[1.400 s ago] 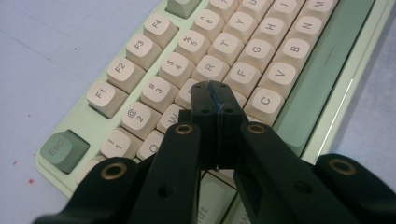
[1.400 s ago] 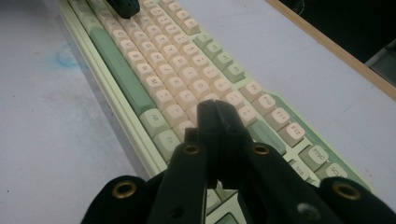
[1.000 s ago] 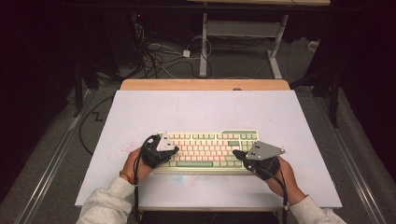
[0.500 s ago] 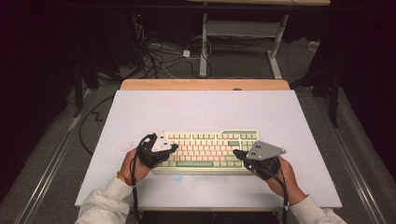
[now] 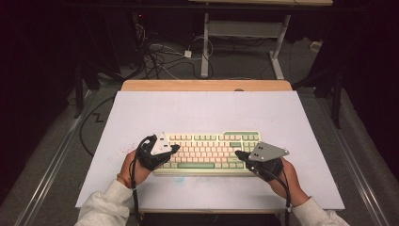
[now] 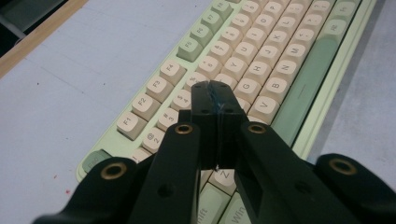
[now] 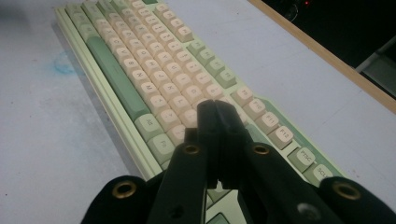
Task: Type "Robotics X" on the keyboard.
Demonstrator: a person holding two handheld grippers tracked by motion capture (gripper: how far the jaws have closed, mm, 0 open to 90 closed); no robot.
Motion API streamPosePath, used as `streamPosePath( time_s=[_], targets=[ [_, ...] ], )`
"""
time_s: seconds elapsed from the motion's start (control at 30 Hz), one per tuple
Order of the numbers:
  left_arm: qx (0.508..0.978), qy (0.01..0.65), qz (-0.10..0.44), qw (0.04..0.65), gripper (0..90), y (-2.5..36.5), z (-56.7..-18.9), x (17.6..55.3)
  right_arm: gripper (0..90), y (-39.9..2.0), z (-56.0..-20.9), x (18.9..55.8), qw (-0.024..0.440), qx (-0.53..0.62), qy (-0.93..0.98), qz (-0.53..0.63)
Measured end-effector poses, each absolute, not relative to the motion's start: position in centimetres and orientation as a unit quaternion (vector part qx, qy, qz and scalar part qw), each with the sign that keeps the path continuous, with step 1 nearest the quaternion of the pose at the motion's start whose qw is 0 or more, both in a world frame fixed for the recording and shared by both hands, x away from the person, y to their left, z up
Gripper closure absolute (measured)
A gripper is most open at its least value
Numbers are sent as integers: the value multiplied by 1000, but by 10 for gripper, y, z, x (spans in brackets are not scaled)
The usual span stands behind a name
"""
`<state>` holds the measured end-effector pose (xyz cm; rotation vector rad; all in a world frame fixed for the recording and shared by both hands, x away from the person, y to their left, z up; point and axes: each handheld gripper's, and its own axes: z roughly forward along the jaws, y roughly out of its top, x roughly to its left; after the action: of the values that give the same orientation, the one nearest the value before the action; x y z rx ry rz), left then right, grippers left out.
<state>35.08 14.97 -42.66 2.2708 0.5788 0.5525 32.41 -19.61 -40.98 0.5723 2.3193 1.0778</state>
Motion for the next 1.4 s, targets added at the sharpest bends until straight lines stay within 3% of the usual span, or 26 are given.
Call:
streamPosePath(
  time_s=[1.4],
  targets=[
    [871,209,227,382,856,157,-429,329,900,-187,-415,323,246,204,860,397]
  ],
)
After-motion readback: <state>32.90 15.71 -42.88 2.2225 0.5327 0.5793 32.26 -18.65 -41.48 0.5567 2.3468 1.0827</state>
